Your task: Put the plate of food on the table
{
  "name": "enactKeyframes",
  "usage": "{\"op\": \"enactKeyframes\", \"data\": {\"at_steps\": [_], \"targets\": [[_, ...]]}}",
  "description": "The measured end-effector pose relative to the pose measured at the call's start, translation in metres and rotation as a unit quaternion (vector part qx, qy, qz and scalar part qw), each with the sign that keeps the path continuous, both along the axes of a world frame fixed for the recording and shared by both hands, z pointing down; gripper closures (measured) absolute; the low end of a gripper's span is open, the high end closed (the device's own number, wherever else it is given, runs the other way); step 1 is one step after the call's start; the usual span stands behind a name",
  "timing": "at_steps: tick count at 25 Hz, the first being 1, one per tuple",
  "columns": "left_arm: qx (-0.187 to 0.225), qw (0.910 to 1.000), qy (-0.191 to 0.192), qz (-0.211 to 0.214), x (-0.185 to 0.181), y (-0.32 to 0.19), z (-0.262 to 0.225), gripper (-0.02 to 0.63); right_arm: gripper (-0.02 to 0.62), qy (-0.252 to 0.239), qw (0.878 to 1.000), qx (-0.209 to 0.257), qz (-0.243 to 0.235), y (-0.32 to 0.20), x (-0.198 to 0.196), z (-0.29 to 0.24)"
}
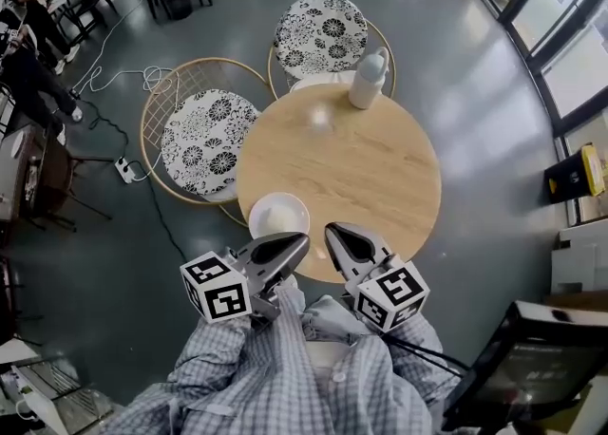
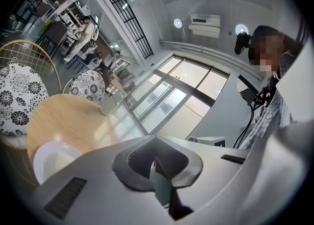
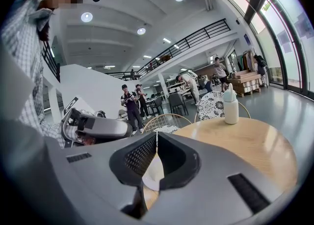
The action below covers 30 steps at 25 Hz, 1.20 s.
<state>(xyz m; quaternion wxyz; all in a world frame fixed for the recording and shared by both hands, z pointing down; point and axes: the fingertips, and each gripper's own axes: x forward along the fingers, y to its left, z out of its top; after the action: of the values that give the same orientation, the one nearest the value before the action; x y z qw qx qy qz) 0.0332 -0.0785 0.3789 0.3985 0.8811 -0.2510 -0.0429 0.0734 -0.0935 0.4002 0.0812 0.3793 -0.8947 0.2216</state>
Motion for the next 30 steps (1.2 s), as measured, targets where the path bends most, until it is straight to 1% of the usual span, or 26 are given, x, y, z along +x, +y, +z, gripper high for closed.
{"op": "enactKeyframes", "data": {"at_steps": [8, 30], "targets": [[0.003, 1.0, -0.002, 0.002, 0.0019, -0.0027, 0.0013, 0.598, 0.58, 0.001, 1.0, 0.003, 0.0, -0.0014, 0.0019, -0.0007], [-0.004, 1.0, -0.001, 0.001, 0.0007, -0.008, 0.0049, 0.598, 0.58, 0.002, 1.0, 0.006, -0.01, -0.0061, -0.0027, -0.0007]]}}
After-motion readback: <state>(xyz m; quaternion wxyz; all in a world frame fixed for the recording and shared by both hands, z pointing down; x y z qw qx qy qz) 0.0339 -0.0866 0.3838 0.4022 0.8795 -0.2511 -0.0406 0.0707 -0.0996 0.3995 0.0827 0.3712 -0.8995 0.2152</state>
